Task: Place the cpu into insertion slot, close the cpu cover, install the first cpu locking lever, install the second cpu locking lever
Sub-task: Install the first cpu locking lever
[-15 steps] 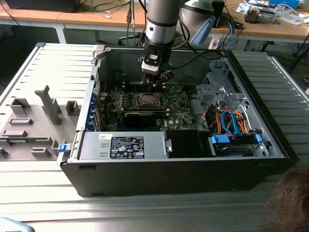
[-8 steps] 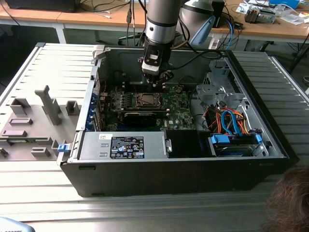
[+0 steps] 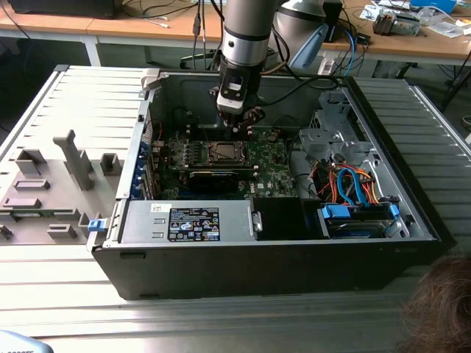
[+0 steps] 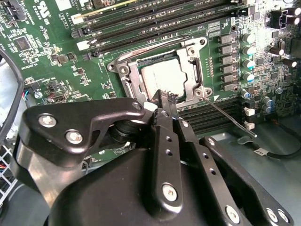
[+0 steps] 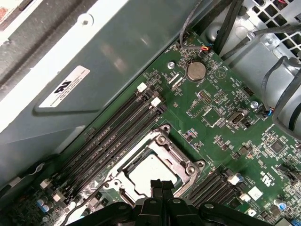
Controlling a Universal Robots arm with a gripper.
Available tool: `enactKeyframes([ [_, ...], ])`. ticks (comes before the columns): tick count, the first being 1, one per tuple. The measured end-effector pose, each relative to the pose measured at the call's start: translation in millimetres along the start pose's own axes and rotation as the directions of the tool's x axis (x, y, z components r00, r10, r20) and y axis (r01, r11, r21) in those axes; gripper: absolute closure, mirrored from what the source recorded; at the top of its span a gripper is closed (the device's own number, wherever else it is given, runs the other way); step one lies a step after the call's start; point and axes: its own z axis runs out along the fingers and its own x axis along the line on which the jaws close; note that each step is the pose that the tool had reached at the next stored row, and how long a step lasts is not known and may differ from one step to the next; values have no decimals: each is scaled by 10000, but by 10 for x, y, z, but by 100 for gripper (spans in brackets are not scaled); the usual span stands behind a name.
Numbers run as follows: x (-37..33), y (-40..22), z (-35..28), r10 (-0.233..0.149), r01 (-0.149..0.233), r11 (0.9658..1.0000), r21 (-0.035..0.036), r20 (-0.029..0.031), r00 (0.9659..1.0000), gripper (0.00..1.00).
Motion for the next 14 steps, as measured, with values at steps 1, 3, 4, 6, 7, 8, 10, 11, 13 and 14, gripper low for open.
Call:
enactKeyframes([
  [1,0,0,0,-15,15,10000,1,0,10000,89],
  [3,0,0,0,-36,36,10000,1,1,10000,89],
  [4,0,0,0,-49,49,10000,1,1,10000,89],
  [6,0,0,0,-75,75,10000,2,3,10000,89],
  [7,0,0,0,-86,86,10000,2,3,10000,89],
  [8,0,0,0,-105,105,9999,3,4,9999,89],
  [10,0,0,0,-127,127,9999,3,5,9999,89],
  [11,0,0,0,-143,143,9999,4,6,9999,89],
  [13,0,0,0,-171,171,9999,5,8,9999,89],
  [14,0,0,0,-183,183,9998,5,8,9998,89],
])
